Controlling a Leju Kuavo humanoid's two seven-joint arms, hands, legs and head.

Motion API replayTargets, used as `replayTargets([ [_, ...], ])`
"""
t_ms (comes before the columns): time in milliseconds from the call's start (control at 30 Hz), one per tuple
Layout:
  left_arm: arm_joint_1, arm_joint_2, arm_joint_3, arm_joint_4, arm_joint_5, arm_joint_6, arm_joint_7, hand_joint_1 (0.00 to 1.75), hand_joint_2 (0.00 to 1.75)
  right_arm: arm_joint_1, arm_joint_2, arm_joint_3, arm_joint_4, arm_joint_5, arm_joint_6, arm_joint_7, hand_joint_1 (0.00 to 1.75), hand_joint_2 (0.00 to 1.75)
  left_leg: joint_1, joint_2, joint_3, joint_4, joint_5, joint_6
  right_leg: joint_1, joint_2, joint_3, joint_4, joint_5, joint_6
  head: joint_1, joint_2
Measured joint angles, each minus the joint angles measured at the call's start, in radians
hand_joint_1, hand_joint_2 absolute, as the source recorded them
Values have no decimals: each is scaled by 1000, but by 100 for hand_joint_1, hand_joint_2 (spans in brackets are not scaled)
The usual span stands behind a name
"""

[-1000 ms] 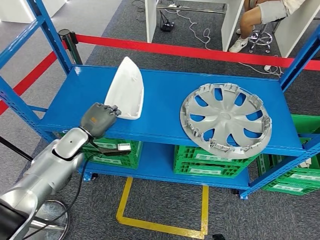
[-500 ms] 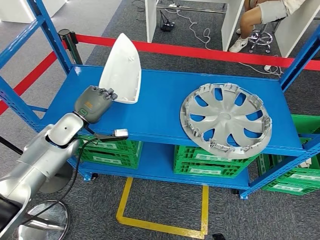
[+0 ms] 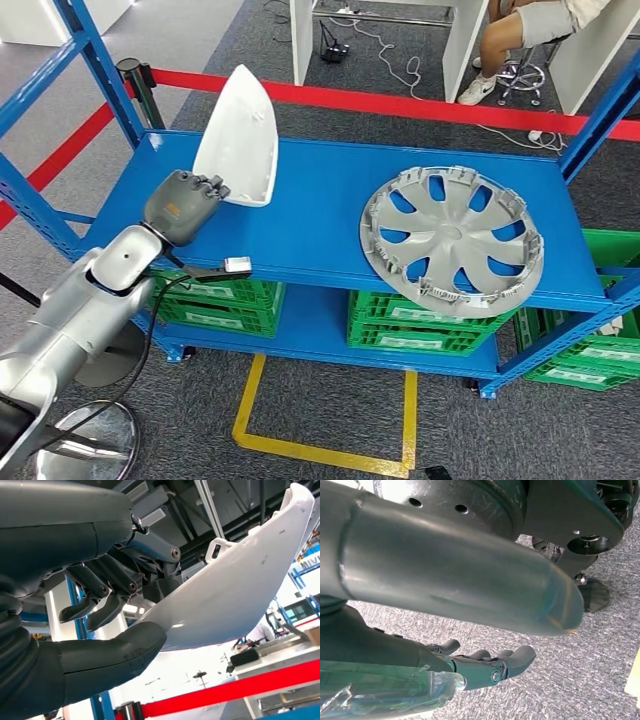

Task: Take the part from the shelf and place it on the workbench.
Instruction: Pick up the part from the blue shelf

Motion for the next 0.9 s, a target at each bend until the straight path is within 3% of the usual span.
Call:
replayTargets([
  [333, 11, 12, 3, -53, 12, -5, 13, 175, 175, 0, 2, 0, 4, -6, -13, -7, 0, 0, -9, -1, -1, 2, -2, 7, -9, 0, 0, -1, 2, 8, 0, 0],
  [433, 18, 18, 3, -71, 14, -11, 12, 175, 175, 0, 4, 0, 5, -7, -18, -4, 0, 0, -14, 0, -1, 0, 4, 18, -15, 1, 1, -5, 8, 19, -1, 0],
  [500, 21, 19, 3, -84, 17, -15, 10, 175, 175, 0, 4, 0, 6, -7, -21, 0, 0, 0, -11, 2, 2, -12, 15, 30, -16, -1, -8, 4, -2, 26, 0, 0],
  [567, 24, 20, 4, -95, 20, -22, 9, 175, 175, 1, 4, 0, 6, -7, -23, 2, 0, 0, -6, 4, 4, -23, 24, 37, -14, -5, -42, 82, -55, 30, 1, 0],
  [633, 32, 23, 4, -104, 21, -28, 8, 175, 175, 2, 4, 0, 6, -7, -26, 2, 0, 0, -6, 6, 2, -24, 26, 39, -13, -6, -97, 221, -119, 33, 2, 0],
  [667, 38, 24, 4, -107, 22, -30, 8, 175, 175, 3, 4, 0, 6, -7, -27, 2, 0, 0, -5, 6, 2, -24, 26, 39, -14, -7, -117, 271, -133, 35, 2, 0],
  [700, 43, 25, 4, -110, 23, -30, 7, 175, 175, 3, 4, 0, 6, -7, -28, 2, 0, 0, -4, 7, 1, -23, 27, 37, -16, -7, -121, 286, -128, 38, 3, 0],
  [733, 48, 27, 4, -114, 25, -30, 6, 175, 175, 2, 4, 0, 6, -7, -29, 2, 0, 0, -2, 7, 1, -22, 27, 35, -18, -8, -105, 259, -103, 41, 3, 0],
  [767, 51, 29, 4, -119, 27, -31, 5, 175, 175, 2, 4, 0, 6, -7, -31, 2, 0, 0, 2, 6, 1, -19, 27, 30, -22, -9, -73, 197, -67, 45, 3, 0],
  [833, 53, 36, 6, -128, 31, -32, 5, 175, 175, 0, 6, 0, 7, -7, -34, 2, 0, 0, 4, 5, -5, -10, 25, 16, -24, -8, -4, 72, -25, 50, 5, 0],
  [900, 54, 44, 8, -136, 33, -34, 5, 175, 175, -1, 9, 0, 8, -8, -35, 2, 0, 0, 0, 4, -16, 0, 29, 1, -24, -5, 17, 29, -25, 44, 5, 0],
])
